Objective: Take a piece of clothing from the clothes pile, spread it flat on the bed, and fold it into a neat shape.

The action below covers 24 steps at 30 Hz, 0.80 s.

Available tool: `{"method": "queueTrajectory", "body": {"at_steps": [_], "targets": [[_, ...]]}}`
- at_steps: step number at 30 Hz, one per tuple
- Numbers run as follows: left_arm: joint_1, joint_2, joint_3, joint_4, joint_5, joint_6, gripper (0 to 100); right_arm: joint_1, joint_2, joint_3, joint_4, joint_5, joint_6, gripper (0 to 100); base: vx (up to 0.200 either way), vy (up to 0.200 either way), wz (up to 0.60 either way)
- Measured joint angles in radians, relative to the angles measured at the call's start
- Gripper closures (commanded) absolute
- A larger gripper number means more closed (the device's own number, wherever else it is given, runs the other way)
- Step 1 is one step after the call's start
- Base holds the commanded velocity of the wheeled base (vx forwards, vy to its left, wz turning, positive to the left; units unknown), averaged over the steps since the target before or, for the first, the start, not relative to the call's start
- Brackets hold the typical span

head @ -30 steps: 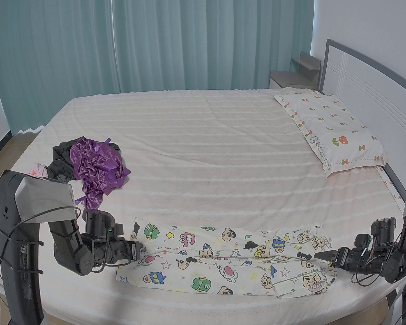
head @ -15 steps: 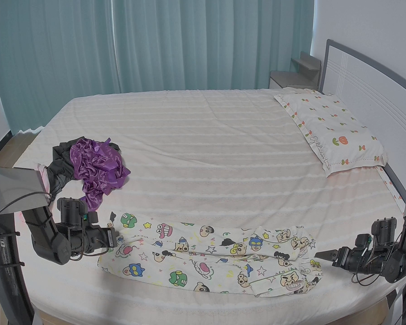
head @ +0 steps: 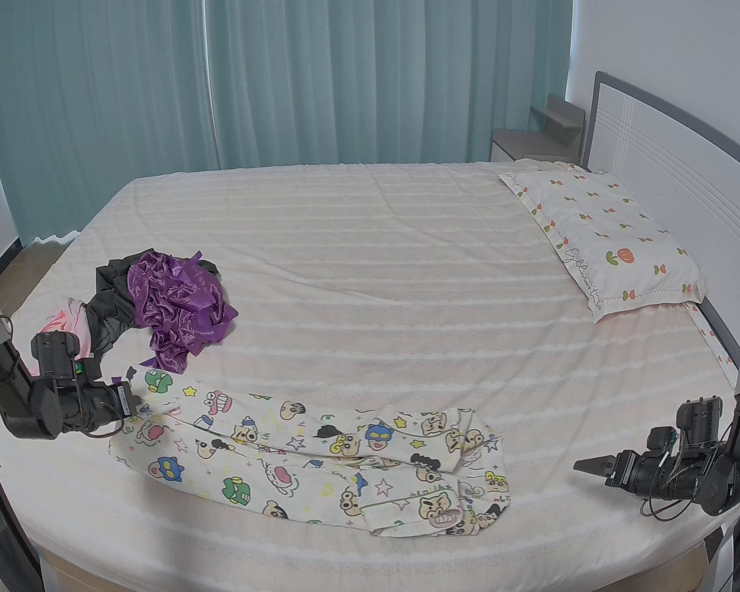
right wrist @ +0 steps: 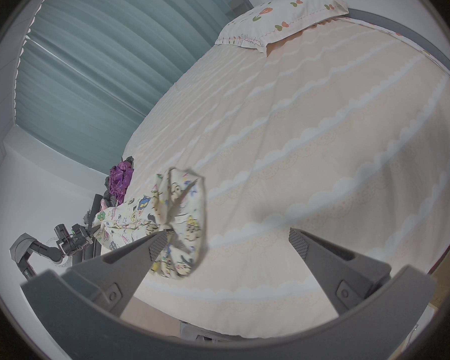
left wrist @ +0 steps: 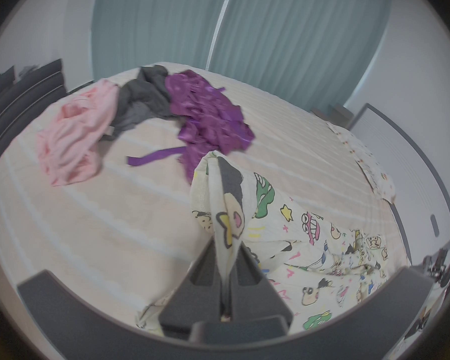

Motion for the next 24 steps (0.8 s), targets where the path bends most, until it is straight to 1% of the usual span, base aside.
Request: {"method": "queueTrajectory", "body": {"at_steps": [5, 14, 17, 20, 23, 24], "targets": [[0.113, -0.041, -0.065, 0.080, -0.031, 0.010, 100, -0.004, 0.004, 0.000, 0.000, 0.000, 0.000, 0, 0.000, 0.000, 0.00], [0.283, -0.064, -0.196, 0.232, -0.034, 0.072, 100, -0.006, 0.008, 0.000, 0.000, -0.001, -0.001, 0, 0.000, 0.000, 0.00], [0.311, -0.070, -0.228, 0.272, -0.031, 0.078, 100, -0.005, 0.009, 0.000, 0.000, -0.001, -0.001, 0, 0.000, 0.000, 0.00], [0.315, -0.083, -0.232, 0.292, -0.021, 0.079, 100, -0.004, 0.012, 0.000, 0.000, -0.001, -0.003, 0, 0.000, 0.000, 0.00], [0.283, -0.103, -0.224, 0.313, 0.029, 0.078, 100, -0.004, 0.016, 0.000, 0.000, -0.002, -0.004, 0, 0.000, 0.000, 0.00], [0.260, -0.113, -0.217, 0.319, 0.051, 0.077, 100, -0.004, 0.017, 0.000, 0.000, -0.002, -0.004, 0, 0.000, 0.000, 0.00]]}}
